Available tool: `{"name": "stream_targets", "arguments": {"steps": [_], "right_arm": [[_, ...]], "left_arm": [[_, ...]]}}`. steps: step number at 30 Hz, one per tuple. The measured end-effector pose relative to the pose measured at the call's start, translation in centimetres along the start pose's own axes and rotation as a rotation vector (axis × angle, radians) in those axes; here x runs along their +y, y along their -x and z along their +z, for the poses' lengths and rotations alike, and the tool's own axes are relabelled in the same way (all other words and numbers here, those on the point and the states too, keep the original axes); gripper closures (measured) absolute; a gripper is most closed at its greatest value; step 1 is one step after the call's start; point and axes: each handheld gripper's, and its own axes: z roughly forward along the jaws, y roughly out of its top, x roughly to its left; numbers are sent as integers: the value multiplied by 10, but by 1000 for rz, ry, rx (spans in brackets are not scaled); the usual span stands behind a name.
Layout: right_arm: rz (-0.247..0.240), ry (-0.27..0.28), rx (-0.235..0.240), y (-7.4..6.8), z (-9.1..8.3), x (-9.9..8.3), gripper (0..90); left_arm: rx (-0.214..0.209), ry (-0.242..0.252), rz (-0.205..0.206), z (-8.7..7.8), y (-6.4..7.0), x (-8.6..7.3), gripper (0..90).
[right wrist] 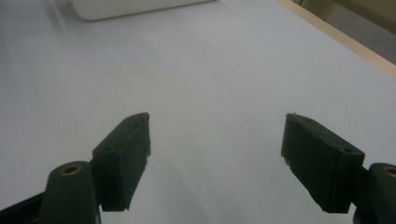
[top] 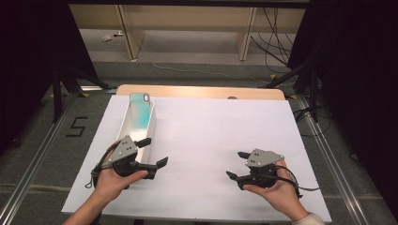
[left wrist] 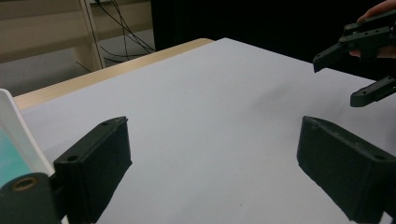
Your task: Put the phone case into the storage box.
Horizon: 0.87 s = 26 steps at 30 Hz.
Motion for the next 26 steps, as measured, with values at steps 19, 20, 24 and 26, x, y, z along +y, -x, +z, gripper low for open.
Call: {"name": "stream_targets", "arguments": {"steps": [19, 20, 24, 26], "right_arm": [[17, 16, -13, 3, -4, -4, 250], [16, 16, -13, 3, -4, -4, 250], [17, 18, -11, 4, -4, -5, 249], [17, 14, -9, 5, -5, -5, 249]], "left_arm": [[0, 12, -6, -1, 0, -1, 94], [0, 12, -6, 0, 0, -2, 94], [-3, 12, -3, 0, 2, -2, 93], [-4, 14, 3, 1, 3, -3, 93]]}}
